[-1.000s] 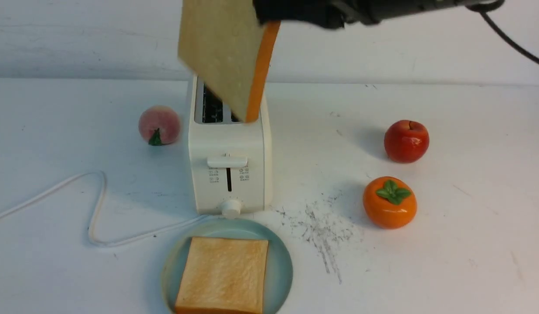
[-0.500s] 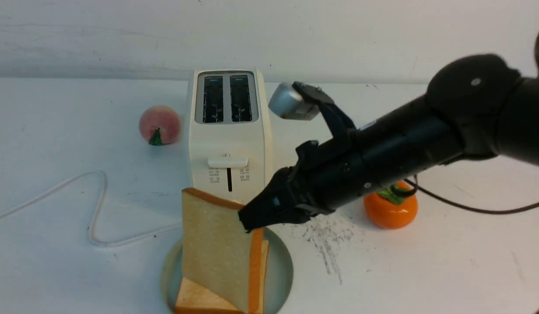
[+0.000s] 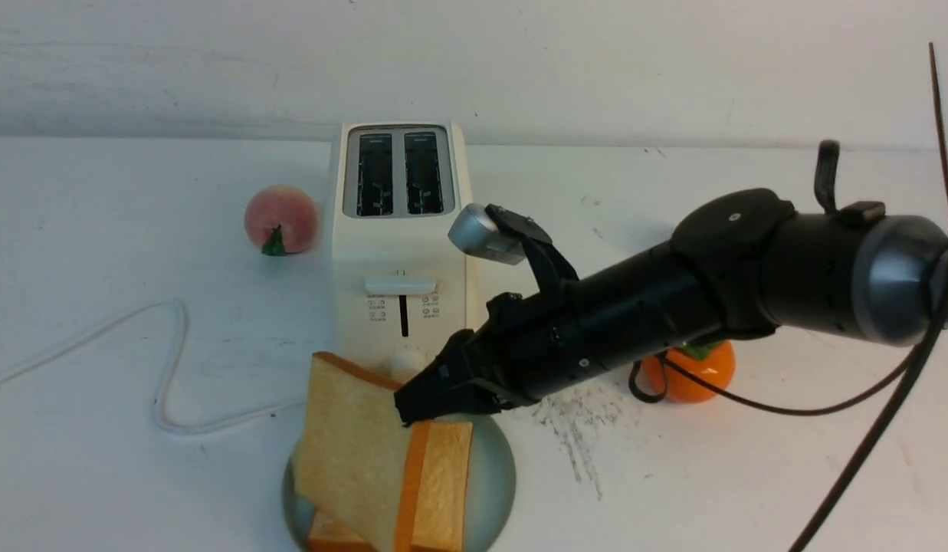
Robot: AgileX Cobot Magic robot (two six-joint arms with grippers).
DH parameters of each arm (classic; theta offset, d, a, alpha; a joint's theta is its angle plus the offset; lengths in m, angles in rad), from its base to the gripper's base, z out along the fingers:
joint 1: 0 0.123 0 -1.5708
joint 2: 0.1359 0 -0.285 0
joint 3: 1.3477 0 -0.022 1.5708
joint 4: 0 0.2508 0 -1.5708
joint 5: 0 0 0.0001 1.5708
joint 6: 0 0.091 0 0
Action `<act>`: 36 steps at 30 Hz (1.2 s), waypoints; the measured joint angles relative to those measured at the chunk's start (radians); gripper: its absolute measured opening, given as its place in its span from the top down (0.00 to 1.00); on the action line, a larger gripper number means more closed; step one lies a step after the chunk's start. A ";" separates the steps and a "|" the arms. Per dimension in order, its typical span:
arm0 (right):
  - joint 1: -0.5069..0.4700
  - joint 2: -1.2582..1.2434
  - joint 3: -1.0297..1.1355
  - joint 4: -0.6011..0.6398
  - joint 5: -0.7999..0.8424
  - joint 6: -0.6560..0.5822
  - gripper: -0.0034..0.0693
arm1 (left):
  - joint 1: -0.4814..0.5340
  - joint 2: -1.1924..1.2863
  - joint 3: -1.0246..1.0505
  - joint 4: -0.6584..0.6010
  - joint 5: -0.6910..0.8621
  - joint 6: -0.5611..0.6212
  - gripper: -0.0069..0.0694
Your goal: Take toasted bread from bread machine on white table place on plate.
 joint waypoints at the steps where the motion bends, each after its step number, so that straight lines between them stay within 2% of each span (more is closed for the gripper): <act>1: 0.000 0.000 0.000 -0.021 0.000 0.000 0.83 | 0.000 0.000 0.000 0.000 0.001 0.000 0.93; 4: 0.000 0.000 0.000 -0.060 -0.004 0.023 0.83 | 0.000 0.000 0.000 0.000 0.002 0.000 0.93; 7: 0.000 0.000 -0.001 -0.145 -0.042 0.102 0.80 | 0.000 0.000 0.000 0.000 0.005 0.000 0.93; 9: 0.000 0.000 -0.001 -0.204 -0.058 0.136 0.74 | 0.000 0.000 0.000 0.000 0.006 0.000 0.93; 12: 0.000 0.000 -0.001 -0.278 -0.071 0.173 0.59 | 0.000 0.000 0.000 0.000 0.006 0.000 0.93; 13: 0.000 0.000 -0.001 -0.285 -0.073 0.177 0.56 | 0.000 0.000 0.000 0.000 0.006 0.000 0.93; 16: 0.000 -0.021 -0.002 -0.340 -0.103 0.193 0.35 | 0.000 0.000 0.000 0.000 0.006 0.000 0.93; 17: 0.000 -0.023 -0.002 -0.342 -0.104 0.193 0.34 | 0.000 0.000 0.000 0.000 0.006 0.000 0.93; 18: -0.003 -0.047 -0.008 -0.379 -0.107 0.196 0.28 | 0.000 0.000 0.000 0.000 0.006 0.000 0.93; 22: -0.040 -0.135 -0.023 -0.471 -0.081 0.202 0.21 | 0.000 0.000 0.000 0.002 0.006 0.000 0.93; 26: -0.142 -0.280 -0.030 -0.580 -0.008 0.331 0.29 | 0.000 0.000 0.000 0.009 -0.006 0.000 0.93; 29: -0.253 -0.454 -0.030 -0.668 0.072 0.452 0.49 | 0.000 0.000 0.000 0.011 -0.036 0.000 0.93; 32: -0.380 -0.638 -0.030 -0.770 0.126 0.530 0.79 | 0.000 0.000 0.000 0.012 -0.086 0.000 0.93; 33: -0.388 -0.665 -0.030 -0.777 0.129 0.535 0.81 | 0.000 0.000 0.000 0.012 -0.092 0.000 0.93; 34: -0.437 -0.750 -0.030 -0.824 0.143 0.568 0.90 | 0.000 0.000 0.000 0.010 -0.133 0.000 0.93; 36: -0.524 -0.908 -0.022 -0.886 0.137 0.618 0.97 | 0.000 0.000 0.000 0.004 -0.209 0.000 0.93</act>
